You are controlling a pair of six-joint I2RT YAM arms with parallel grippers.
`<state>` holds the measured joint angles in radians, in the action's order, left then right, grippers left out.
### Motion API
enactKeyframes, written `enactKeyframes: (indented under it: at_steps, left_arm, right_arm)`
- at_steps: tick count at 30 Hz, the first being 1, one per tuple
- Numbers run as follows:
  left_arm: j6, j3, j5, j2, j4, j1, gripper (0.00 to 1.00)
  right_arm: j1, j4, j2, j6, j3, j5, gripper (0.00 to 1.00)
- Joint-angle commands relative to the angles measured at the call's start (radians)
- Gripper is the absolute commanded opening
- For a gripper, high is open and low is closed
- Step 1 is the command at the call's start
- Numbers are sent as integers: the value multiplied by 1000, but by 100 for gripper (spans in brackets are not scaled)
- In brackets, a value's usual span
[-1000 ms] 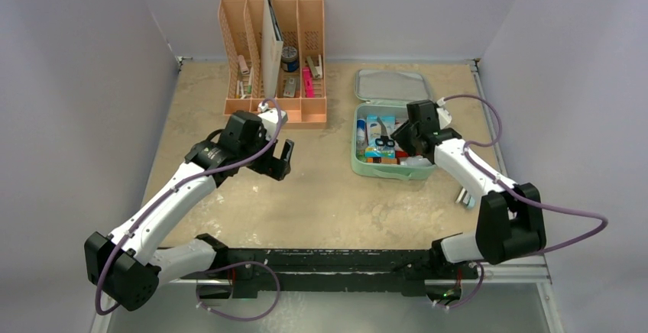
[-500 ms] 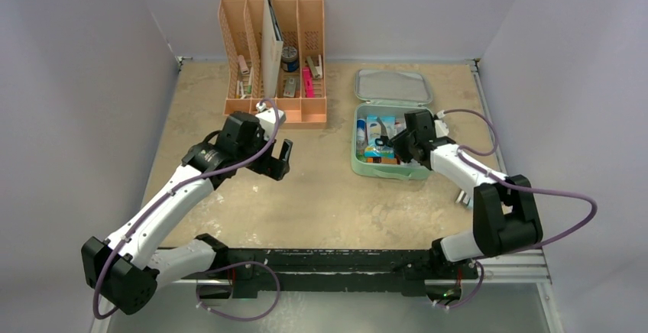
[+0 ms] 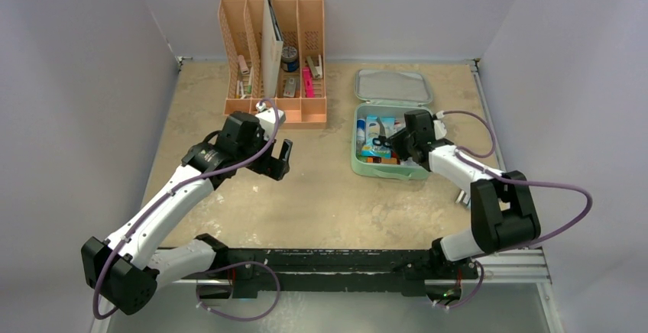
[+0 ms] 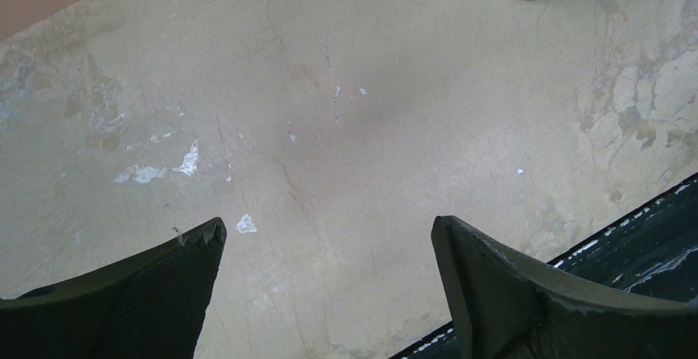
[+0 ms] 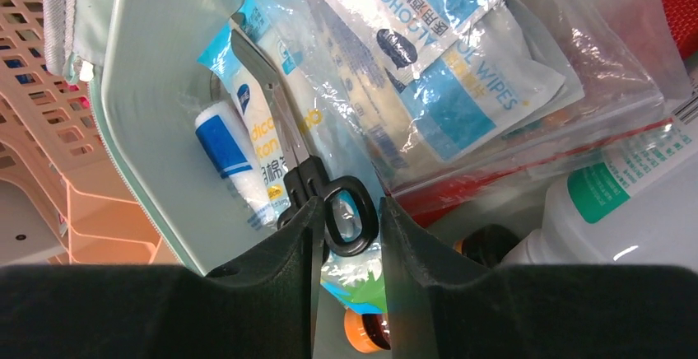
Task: Organize the medicine kit
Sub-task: Adjust the scissors in the medicine box.
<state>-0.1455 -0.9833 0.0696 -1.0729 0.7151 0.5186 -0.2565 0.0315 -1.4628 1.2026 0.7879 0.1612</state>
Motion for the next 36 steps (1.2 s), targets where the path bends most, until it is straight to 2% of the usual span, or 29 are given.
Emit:
enactKeyframes:
  at_steps: [1, 10, 18, 30, 36]
  left_arm:
    - [4, 5, -15, 27, -23, 2, 95]
    - [4, 6, -19, 19, -25, 3, 95]
    - [4, 5, -10, 9, -26, 3, 95]
    - [4, 5, -1, 4, -26, 3, 95]
    - [5, 4, 10, 1, -27, 2, 95]
  right_arm:
    - [4, -28, -15, 32, -15, 4, 33]
    - [6, -86, -26, 58, -36, 16, 24]
    - [7, -109, 39, 32, -48, 59, 0]
    - [13, -10, 174, -169, -25, 75, 0]
    - [53, 16, 245, -418, 19, -15, 0]
